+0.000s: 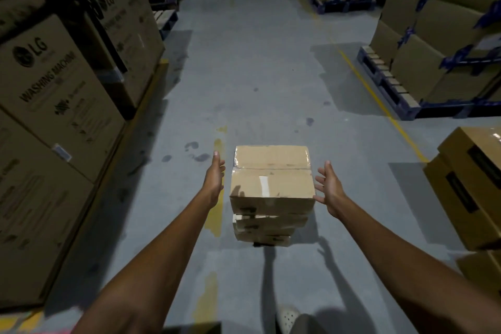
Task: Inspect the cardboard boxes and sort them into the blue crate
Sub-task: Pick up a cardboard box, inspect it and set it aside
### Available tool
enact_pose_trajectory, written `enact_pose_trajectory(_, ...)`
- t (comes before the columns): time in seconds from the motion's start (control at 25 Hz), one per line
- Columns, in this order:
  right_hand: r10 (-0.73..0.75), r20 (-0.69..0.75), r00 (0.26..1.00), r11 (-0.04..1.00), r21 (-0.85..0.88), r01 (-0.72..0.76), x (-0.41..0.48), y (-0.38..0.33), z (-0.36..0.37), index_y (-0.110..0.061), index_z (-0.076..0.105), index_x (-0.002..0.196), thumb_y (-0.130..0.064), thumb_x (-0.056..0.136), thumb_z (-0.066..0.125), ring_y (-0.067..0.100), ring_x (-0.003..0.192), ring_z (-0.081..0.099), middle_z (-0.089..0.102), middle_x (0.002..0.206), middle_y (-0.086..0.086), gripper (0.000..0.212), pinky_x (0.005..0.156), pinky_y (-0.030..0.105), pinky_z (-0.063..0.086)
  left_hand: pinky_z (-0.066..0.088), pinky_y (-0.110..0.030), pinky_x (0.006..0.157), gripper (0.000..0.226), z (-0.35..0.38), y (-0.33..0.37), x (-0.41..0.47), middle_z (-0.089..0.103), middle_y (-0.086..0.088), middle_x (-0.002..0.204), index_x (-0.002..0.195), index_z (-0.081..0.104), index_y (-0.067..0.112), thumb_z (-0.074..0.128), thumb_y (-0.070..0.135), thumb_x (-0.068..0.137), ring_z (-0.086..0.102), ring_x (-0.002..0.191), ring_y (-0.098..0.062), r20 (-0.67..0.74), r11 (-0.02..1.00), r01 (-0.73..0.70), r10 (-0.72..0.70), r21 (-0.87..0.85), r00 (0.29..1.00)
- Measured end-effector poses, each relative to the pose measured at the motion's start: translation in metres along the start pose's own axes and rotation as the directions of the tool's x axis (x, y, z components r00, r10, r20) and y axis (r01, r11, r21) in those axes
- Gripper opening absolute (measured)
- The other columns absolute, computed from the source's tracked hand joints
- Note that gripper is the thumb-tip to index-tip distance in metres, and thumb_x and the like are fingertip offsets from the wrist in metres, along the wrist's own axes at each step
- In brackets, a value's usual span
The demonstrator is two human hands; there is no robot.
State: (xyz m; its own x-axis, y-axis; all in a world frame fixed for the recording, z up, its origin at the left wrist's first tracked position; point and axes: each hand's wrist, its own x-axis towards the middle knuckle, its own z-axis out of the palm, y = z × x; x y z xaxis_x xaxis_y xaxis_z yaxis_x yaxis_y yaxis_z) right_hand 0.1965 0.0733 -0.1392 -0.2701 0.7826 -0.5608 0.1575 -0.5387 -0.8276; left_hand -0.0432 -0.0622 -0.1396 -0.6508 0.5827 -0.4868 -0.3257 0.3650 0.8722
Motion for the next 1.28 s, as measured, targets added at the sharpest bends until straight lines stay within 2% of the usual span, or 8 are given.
enact_pose_trajectory(0.08, -0.001, -0.024, 1.0, 0.997, -0.073, -0.001, 0.032, 0.023, 0.001, -0.008, 0.035, 0.157, -0.053, 0.11, 0.019, 0.036, 0.145, 0.04, 0.041, 0.157, 0.016, 0.067, 0.116, 0.048, 0.034, 0.026, -0.051, 0.119, 0.076, 0.011, -0.028, 0.031, 0.031, -0.013, 0.164, 0.159, 0.03, 0.012, 0.021, 0.064, 0.104, 0.032, 0.15, -0.031, -0.031, 0.999, 0.033, -0.033, 0.008, 0.999)
enact_pose_trajectory(0.24, 0.023, 0.017, 1.0, 0.971, -0.237, -0.018, 0.118, 0.089, -0.008, -0.014, 0.036, 0.158, -0.095, 0.079, 0.018, 0.035, 0.147, 0.037, 0.039, 0.161, 0.009, 0.114, 0.122, 0.052, 0.029, 0.021, -0.046, 0.121, 0.071, 0.033, -0.078, 0.075, 0.03, -0.011, 0.164, 0.161, 0.024, 0.015, 0.015, 0.059, 0.106, 0.028, 0.151, -0.03, -0.016, 0.989, 0.147, -0.146, 0.022, 0.989)
enact_pose_trajectory(0.44, 0.059, -0.002, 0.998, 0.98, -0.191, -0.059, 0.115, 0.07, -0.004, -0.018, 0.048, 0.151, -0.062, 0.106, 0.023, 0.031, 0.138, 0.046, 0.052, 0.15, 0.007, 0.068, 0.11, 0.048, 0.033, 0.025, -0.044, 0.117, 0.08, 0.031, -0.084, 0.095, 0.045, -0.008, 0.155, 0.154, 0.042, 0.009, 0.016, 0.066, 0.103, 0.038, 0.144, -0.024, 0.004, 0.987, 0.157, -0.157, 0.034, 0.988)
enact_pose_trajectory(0.64, -0.111, -0.037, 0.993, 0.977, -0.188, 0.102, 0.083, -0.009, -0.003, -0.01, 0.066, 0.107, -0.054, 0.108, 0.032, 0.018, 0.081, 0.056, 0.063, 0.103, 0.007, 0.056, 0.093, 0.051, 0.044, 0.04, -0.031, 0.069, 0.056, 0.018, -0.004, 0.052, 0.067, 0.01, 0.092, 0.091, 0.07, 0.026, 0.027, 0.059, 0.106, 0.058, 0.082, -0.004, -0.088, 0.999, -0.035, 0.038, 0.027, 0.995)
enact_pose_trajectory(0.84, -0.175, 0.047, 0.983, 0.976, -0.121, 0.179, 0.033, -0.053, 0.015, -0.02, 0.07, 0.106, -0.073, 0.084, 0.055, 0.029, 0.095, 0.071, 0.074, 0.112, 0.012, 0.06, 0.089, 0.059, 0.059, 0.06, -0.034, 0.078, 0.043, -0.035, 0.039, -0.027, 0.078, -0.003, 0.105, 0.115, 0.074, 0.019, 0.045, 0.05, 0.105, 0.074, 0.098, -0.023, -0.206, 0.985, -0.171, 0.165, -0.014, 0.965)
enact_pose_trajectory(1.04, -0.262, 0.313, 0.913, 0.949, -0.085, 0.302, -0.041, -0.061, 0.083, -0.026, 0.071, 0.101, -0.038, 0.103, 0.058, 0.014, 0.097, 0.068, 0.074, 0.102, -0.008, 0.018, 0.085, 0.029, 0.054, 0.059, -0.039, 0.089, 0.038, -0.11, 0.035, -0.125, 0.074, -0.005, 0.121, 0.136, 0.063, 0.02, 0.053, 0.036, 0.103, 0.072, 0.106, -0.023, -0.336, 0.954, -0.257, 0.194, -0.156, 0.922)
enact_pose_trajectory(1.16, -0.231, 0.496, 0.837, 0.931, -0.137, 0.338, -0.086, -0.062, 0.142, -0.024, 0.074, 0.1, -0.034, 0.105, 0.056, 0.009, 0.093, 0.068, 0.076, 0.096, -0.011, 0.02, 0.079, 0.025, 0.049, 0.052, -0.043, 0.104, 0.055, -0.166, 0.025, -0.189, 0.069, -0.002, 0.132, 0.146, 0.055, 0.022, 0.06, 0.042, 0.095, 0.067, 0.119, -0.02, -0.492, 0.928, -0.33, 0.209, -0.172, 0.845)
enact_pose_trajectory(1.28, -0.214, 0.64, 0.738, 0.901, -0.163, 0.403, -0.137, -0.061, 0.202, -0.027, 0.076, 0.096, -0.046, 0.1, 0.059, 0.009, 0.09, 0.068, 0.076, 0.095, -0.013, 0.025, 0.08, 0.031, 0.05, 0.054, -0.034, 0.098, 0.036, -0.217, 0.01, -0.253, 0.072, 0.002, 0.125, 0.138, 0.059, 0.028, 0.054, 0.034, 0.103, 0.068, 0.115, -0.015, -0.635, 0.913, -0.388, 0.226, -0.127, 0.739)
